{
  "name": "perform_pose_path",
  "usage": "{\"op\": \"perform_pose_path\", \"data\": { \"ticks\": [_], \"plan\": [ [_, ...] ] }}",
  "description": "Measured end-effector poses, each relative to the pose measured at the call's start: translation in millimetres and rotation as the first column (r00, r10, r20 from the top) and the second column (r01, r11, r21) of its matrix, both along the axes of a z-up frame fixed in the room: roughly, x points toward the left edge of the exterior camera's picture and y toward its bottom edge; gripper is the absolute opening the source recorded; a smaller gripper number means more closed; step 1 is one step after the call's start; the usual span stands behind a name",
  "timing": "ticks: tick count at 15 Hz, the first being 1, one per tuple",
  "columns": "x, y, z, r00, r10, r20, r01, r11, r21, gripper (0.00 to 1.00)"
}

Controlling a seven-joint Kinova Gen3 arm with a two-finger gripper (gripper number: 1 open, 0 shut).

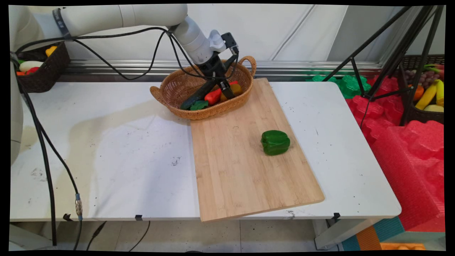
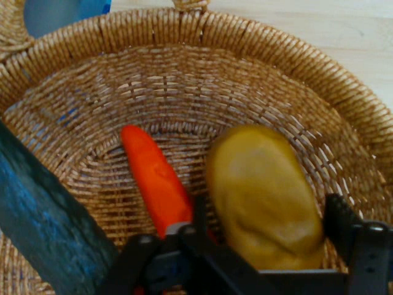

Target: Pick up the potato from the vegetable basket, then place the picked object on the cutting board

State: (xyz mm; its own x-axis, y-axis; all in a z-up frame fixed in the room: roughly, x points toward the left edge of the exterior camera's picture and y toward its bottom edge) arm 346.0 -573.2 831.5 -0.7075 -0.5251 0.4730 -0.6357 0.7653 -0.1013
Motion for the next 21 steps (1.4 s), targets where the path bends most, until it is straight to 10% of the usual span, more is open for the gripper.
{"op": "perform_pose_path", "data": {
  "ticks": [11,21],
  "plan": [
    [2,15,31,0.999,0.030,-0.027,-0.031,0.997,-0.070,0.00],
    [-6,121,100,0.996,-0.078,-0.035,0.071,0.983,-0.171,0.00]
  ]
}}
